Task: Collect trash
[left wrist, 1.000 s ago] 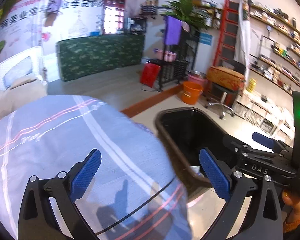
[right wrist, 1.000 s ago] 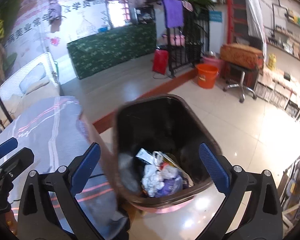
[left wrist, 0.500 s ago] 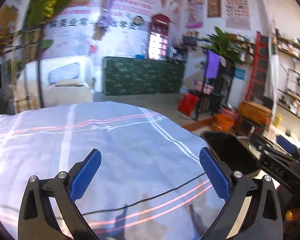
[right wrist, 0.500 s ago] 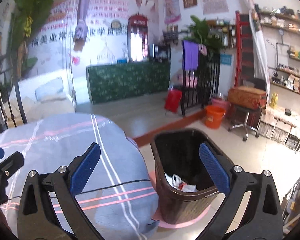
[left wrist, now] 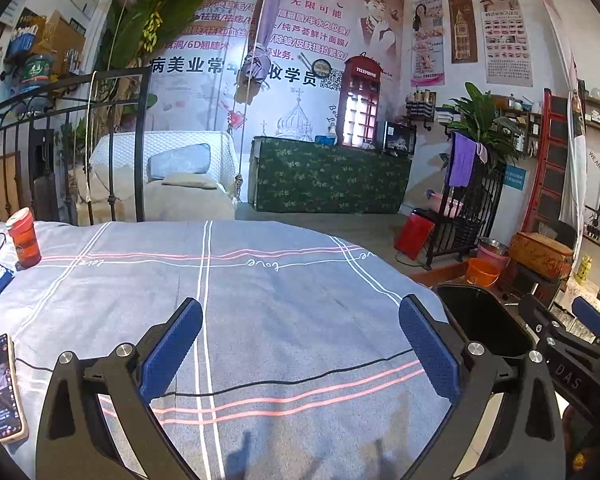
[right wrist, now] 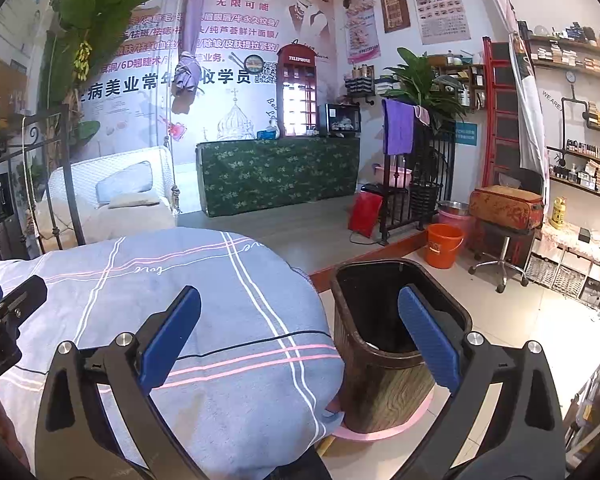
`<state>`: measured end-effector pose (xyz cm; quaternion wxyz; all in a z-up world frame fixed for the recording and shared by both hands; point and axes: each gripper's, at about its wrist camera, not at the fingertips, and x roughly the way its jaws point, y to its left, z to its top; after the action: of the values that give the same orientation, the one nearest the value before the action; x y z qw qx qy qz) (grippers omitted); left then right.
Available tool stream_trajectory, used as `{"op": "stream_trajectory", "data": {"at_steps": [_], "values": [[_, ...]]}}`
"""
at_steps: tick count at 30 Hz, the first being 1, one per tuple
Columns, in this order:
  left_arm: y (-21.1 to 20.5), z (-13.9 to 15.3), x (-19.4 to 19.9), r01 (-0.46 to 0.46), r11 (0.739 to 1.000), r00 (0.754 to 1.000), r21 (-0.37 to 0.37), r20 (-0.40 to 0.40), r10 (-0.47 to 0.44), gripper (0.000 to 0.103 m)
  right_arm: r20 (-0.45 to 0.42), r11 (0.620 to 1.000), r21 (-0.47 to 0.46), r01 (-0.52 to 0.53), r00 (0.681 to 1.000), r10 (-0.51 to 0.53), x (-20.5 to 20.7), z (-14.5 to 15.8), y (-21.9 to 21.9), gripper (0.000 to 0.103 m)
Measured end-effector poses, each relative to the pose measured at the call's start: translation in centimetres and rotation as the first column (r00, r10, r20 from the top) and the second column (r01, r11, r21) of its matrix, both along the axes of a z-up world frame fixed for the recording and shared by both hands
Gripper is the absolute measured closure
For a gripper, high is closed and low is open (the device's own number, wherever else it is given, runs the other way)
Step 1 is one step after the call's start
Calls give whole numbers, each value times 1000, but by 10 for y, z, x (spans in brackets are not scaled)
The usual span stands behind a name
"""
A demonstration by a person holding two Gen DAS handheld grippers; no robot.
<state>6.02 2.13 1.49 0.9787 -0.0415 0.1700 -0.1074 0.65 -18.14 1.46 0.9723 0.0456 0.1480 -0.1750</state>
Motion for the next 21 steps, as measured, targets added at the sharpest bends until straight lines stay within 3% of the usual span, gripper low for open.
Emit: {"op": "stream_trajectory", "data": {"at_steps": [21], "values": [[8,-6,-13,6,1000,1000,-2,15,-6,6,15,1000,4,-27,1000,27,-4,-1,-4,6]]}}
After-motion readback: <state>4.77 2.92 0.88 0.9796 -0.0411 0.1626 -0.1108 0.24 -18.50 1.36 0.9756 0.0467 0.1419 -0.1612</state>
